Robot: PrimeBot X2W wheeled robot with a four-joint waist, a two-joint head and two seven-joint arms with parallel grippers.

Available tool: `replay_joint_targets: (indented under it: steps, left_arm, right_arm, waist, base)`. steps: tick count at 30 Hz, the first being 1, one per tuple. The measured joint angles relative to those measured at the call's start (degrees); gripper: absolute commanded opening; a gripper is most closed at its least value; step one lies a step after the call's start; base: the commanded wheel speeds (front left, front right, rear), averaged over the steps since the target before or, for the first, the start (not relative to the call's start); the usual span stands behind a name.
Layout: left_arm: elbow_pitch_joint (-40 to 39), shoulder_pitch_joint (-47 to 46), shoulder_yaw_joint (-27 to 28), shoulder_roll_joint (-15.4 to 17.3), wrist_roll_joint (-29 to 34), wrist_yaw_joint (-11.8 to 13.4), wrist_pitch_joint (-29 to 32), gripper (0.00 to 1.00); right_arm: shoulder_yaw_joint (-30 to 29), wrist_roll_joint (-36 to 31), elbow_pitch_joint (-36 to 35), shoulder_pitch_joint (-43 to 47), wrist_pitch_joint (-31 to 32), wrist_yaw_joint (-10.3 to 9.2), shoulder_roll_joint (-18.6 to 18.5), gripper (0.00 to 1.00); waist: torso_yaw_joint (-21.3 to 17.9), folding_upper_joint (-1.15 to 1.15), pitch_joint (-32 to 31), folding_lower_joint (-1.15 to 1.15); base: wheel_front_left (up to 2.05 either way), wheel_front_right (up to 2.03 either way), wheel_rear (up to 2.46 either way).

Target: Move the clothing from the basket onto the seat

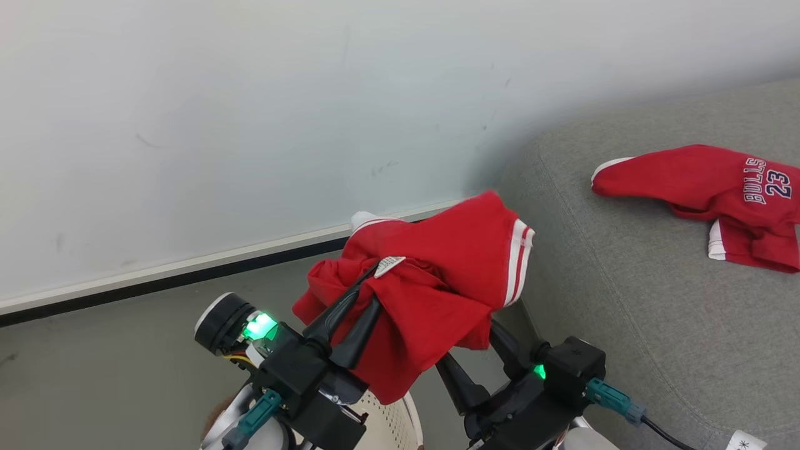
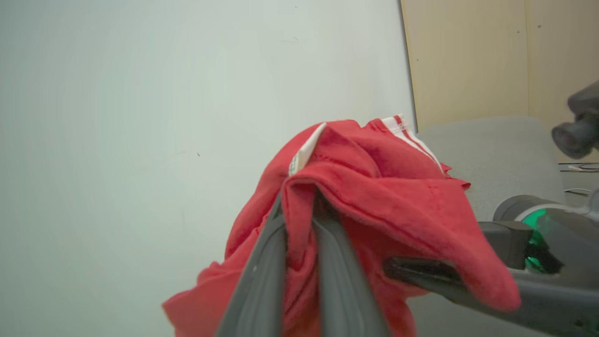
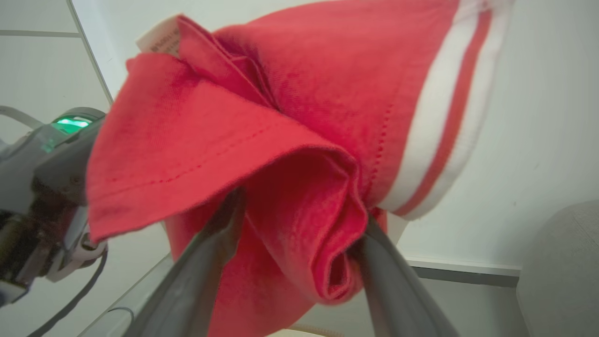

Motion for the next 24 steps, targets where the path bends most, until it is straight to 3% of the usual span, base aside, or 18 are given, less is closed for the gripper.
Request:
replay_joint_targets:
  steps: [2, 3, 7, 8, 9, 24]
  left_arm:
    - [-0.02, 0.00, -0.35, -0.12, 0.00, -0.08, 0.11, 0.00]
    - [-0.01, 0.00, -0.51, -0.13, 0.00, -0.38, 0.27, 0.00]
    - [0.80, 0.01, -0.52, -0.10, -0.74, -0.45, 0.80, 0.00]
    - [1.12, 0.01, -0.65, 0.05, -1.04, -0.86, 1.33, 0.26]
    - [1.23, 0.02, -0.73, 0.26, -1.01, -0.92, 1.44, 0.99]
    - [0.64, 0.13, 0.11, 0.78, -1.80, 0.57, 1.24, 1.00]
  right_arm:
    - [0.10, 0.03, 0.01, -0.18, 0.01, 0.00, 0.00, 0.08]
    - [0.05, 0.13, -0.16, -0.34, 0.01, 0.00, 0.03, 0.00]
    - [-0.16, 0.34, -0.89, -0.85, 0.01, 0.00, 0.09, 0.00]
    - [-0.25, 0.34, -1.04, -0.85, 0.01, 0.00, 0.09, 0.00]
    - [-0.26, 0.33, -1.16, -0.85, 0.01, 0.00, 0.08, 0.00]
    - [-1.27, 0.68, -2.34, -0.92, 0.01, -0.01, 0.02, 0.00]
  waist:
    - [0.05, 0.00, 0.04, 0.00]
    - [0.08, 0.00, 0.09, 0.00]
    - [0.08, 0.00, 0.35, 0.00]
    - [0.03, 0.00, 0.43, 0.00]
    - [-0.05, 0.00, 0.51, 0.00]
    - [-1.13, 0.00, 1.27, 0.00]
  base:
    - [0.00, 0.00, 0.00]
    - [0.00, 0.00, 0.00]
    - [0.00, 0.00, 0.00]
    - [0.00, 0.00, 0.00]
    - [0.00, 0.00, 0.00]
    - [0.00, 0.00, 0.00]
